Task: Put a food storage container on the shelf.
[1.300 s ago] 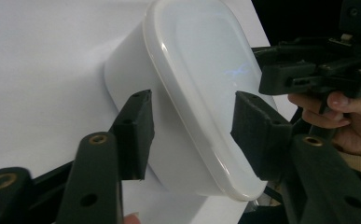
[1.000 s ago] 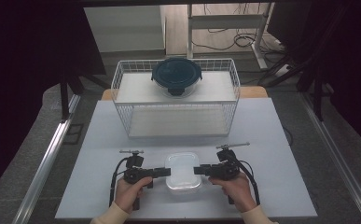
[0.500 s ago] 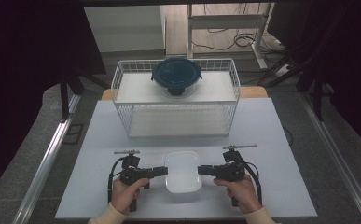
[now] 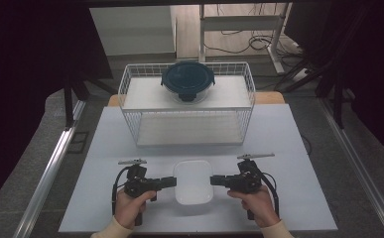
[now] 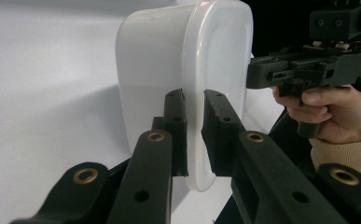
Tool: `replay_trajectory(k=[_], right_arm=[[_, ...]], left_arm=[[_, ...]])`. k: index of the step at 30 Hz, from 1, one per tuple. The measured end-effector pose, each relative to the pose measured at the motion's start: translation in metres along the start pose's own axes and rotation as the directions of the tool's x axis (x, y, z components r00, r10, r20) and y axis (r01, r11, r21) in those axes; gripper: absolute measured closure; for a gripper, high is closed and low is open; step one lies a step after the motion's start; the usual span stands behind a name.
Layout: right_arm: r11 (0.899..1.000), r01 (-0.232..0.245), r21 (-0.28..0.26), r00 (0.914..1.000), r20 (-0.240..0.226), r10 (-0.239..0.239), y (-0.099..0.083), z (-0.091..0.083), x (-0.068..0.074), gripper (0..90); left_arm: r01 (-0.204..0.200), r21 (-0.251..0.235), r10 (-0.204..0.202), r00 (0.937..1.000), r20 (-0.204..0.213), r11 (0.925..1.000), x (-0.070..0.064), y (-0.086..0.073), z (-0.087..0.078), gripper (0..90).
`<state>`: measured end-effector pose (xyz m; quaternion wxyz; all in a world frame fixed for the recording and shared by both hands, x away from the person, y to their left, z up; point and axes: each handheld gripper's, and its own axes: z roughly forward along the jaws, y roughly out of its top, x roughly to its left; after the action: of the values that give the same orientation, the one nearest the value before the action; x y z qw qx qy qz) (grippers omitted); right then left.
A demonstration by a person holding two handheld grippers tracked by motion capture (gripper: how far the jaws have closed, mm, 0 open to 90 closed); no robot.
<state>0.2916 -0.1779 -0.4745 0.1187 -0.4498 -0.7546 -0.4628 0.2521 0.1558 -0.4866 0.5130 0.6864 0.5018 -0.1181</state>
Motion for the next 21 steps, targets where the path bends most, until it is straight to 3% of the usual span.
replay_trajectory(k=[21], right_arm=[[0.993, 0.108, -0.047, 0.994, 0.023, -0.107, 0.007, -0.012, 0.025, 79.1]], left_arm=[[-0.077, -0.042, 0.077, 0.997, -0.001, 0.9961, -0.016, 0.006, -0.017, 80.5]])
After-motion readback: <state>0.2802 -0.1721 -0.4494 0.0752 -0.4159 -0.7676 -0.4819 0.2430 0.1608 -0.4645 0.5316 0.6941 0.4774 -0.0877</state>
